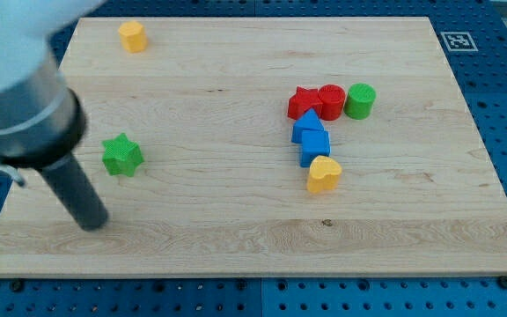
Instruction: Move the green star parallel to the blue triangle
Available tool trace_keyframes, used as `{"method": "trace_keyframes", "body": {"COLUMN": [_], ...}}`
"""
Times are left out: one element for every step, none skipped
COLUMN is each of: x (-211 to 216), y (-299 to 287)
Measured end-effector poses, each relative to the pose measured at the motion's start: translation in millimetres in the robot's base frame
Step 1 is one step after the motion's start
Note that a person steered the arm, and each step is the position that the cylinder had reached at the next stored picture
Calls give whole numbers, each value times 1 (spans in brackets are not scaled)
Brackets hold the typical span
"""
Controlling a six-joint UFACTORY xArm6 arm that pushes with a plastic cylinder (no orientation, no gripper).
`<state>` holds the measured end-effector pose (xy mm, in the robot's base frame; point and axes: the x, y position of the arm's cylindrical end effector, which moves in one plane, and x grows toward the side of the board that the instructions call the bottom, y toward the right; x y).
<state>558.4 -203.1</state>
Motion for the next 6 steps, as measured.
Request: {"method": "trace_keyframes", "body": {"x": [-37,-56,-56,-56,-58,-65], "y": [-19,-12,-5,19,37,46]}}
